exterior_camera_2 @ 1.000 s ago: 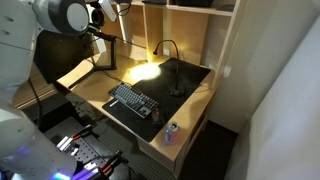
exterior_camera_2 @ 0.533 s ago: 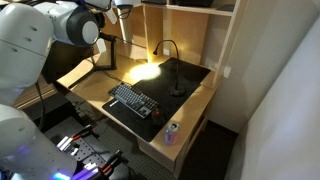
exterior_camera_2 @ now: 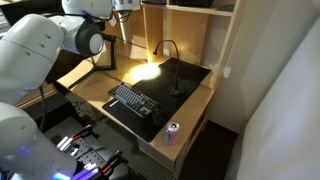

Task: Unhang and hang up the headphones on the back of the desktop computer

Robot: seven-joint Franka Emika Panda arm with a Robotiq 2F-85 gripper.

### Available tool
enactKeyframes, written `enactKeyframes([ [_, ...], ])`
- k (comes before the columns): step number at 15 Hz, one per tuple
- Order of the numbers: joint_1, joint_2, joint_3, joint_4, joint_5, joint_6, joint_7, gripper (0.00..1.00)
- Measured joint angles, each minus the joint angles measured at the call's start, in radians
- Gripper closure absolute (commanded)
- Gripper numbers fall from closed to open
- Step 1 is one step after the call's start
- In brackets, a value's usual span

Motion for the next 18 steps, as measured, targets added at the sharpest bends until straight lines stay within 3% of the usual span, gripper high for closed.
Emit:
enactKeyframes([
  [5, 0.034, 0.074, 0.002, 0.08, -0.027, 0.002, 0.082, 0.96],
  [12, 0.055, 0.14, -0.002, 0.083, -0.027, 0.007, 0.125, 0.96],
  [18, 0.044, 0.14, -0.045, 0.087, -0.037, 0.05, 0.209, 0.96],
])
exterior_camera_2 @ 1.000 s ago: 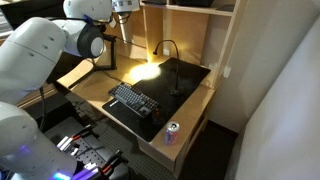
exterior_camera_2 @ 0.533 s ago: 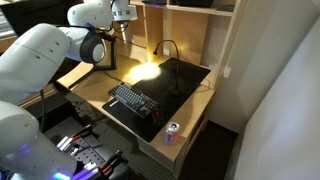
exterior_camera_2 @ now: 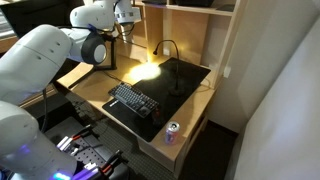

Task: Unhang and hang up the headphones on the back of the desktop computer

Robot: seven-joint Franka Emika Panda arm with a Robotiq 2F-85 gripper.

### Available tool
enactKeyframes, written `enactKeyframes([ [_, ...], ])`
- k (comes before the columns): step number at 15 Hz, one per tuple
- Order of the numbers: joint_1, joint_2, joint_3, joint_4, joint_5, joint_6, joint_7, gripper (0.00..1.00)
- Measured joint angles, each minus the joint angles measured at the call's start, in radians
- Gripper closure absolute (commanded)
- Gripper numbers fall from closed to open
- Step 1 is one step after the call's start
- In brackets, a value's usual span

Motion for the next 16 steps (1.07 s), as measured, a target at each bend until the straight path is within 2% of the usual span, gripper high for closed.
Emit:
enactKeyframes([
  [10, 0.058, -0.004, -0.115, 0.047, -0.166, 0.022, 0.185, 0.96],
  [11, 0.061, -0.005, -0.121, 0.056, -0.175, 0.022, 0.203, 0.6],
  [12, 0.065, -0.005, -0.129, 0.066, -0.185, 0.022, 0.225, 0.59],
  [13, 0.068, -0.006, -0.139, 0.075, -0.195, 0.022, 0.251, 0.53],
  [16, 0.065, -0.005, -0.126, 0.143, -0.345, 0.012, 0.387, 0.31],
])
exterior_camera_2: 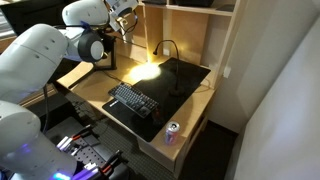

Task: Unhang and hang up the headphones on the back of the desktop computer

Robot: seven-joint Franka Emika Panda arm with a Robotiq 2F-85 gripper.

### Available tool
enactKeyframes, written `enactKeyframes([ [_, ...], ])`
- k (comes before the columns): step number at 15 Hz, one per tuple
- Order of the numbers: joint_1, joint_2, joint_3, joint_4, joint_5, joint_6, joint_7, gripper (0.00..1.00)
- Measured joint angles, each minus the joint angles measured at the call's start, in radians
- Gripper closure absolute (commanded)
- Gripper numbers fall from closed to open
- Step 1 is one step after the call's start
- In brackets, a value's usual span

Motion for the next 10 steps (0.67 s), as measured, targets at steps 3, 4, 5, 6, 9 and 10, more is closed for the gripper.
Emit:
enactKeyframes([
  [3, -0.004, -0.017, 0.016, 0.083, -0.158, -0.054, 0.123, 0.09],
  [4, -0.005, -0.034, 0.022, 0.088, -0.21, -0.069, 0.146, 0.02],
  [5, -0.005, -0.053, 0.028, 0.087, -0.26, -0.079, 0.161, 0.01],
  [6, -0.005, -0.068, 0.037, 0.086, -0.307, -0.088, 0.172, 0.0],
  [9, -0.008, -0.094, 0.081, 0.085, -0.4, -0.104, 0.19, 0.0],
  [10, -0.009, -0.094, 0.094, 0.084, -0.408, -0.103, 0.19, 0.0],
])
